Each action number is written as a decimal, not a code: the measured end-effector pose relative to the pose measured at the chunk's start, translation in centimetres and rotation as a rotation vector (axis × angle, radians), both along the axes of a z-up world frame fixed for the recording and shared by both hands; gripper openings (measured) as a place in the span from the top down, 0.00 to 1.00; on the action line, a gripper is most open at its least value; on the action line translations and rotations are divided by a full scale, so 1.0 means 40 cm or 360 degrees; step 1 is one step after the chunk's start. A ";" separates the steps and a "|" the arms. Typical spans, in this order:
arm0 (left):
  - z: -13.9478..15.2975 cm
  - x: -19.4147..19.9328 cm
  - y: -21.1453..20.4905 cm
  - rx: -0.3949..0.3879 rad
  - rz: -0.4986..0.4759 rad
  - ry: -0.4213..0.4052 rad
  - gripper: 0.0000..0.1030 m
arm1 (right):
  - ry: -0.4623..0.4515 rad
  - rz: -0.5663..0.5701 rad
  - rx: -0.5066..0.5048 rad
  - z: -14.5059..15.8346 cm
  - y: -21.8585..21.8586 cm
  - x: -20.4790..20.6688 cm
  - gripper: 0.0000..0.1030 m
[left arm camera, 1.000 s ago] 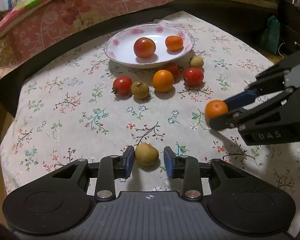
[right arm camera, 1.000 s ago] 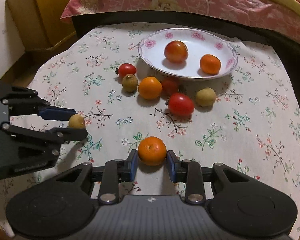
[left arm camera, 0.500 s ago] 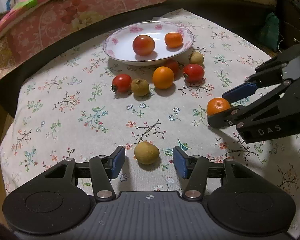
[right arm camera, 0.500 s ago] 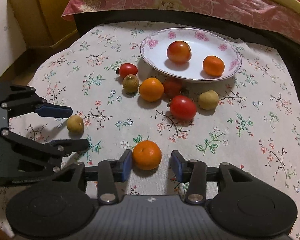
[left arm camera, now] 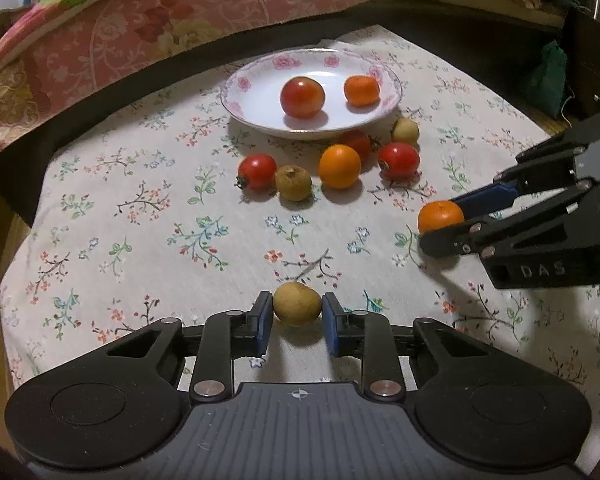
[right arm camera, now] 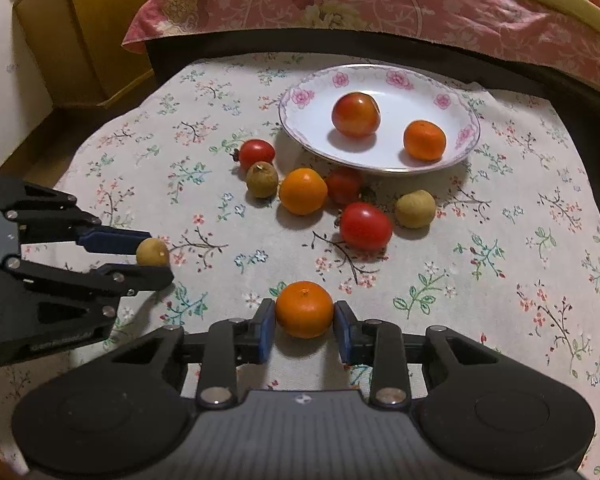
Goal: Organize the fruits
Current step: 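Carry the tan fruit in left tool and tangerine in right tool to the plate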
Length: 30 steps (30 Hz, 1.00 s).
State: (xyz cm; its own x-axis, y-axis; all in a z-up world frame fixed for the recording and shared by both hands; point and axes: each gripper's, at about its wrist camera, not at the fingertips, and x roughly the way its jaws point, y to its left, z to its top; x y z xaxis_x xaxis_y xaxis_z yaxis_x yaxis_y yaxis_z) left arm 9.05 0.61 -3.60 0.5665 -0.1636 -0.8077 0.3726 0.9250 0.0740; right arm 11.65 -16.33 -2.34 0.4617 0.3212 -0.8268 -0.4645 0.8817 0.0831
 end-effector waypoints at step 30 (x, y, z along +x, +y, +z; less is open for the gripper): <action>0.098 0.192 -0.072 -0.0166 0.0039 -0.0195 0.67 | -0.0172 -0.0185 0.0180 0.093 -0.038 0.136 0.70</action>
State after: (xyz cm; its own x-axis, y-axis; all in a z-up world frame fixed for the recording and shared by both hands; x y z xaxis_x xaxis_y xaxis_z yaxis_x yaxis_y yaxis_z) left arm 16.72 -2.27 0.33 0.6646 -0.2275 -0.7117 0.3437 0.9388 0.0208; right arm 17.11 -17.87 1.39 0.5852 0.3488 -0.7321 -0.3716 0.9177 0.1402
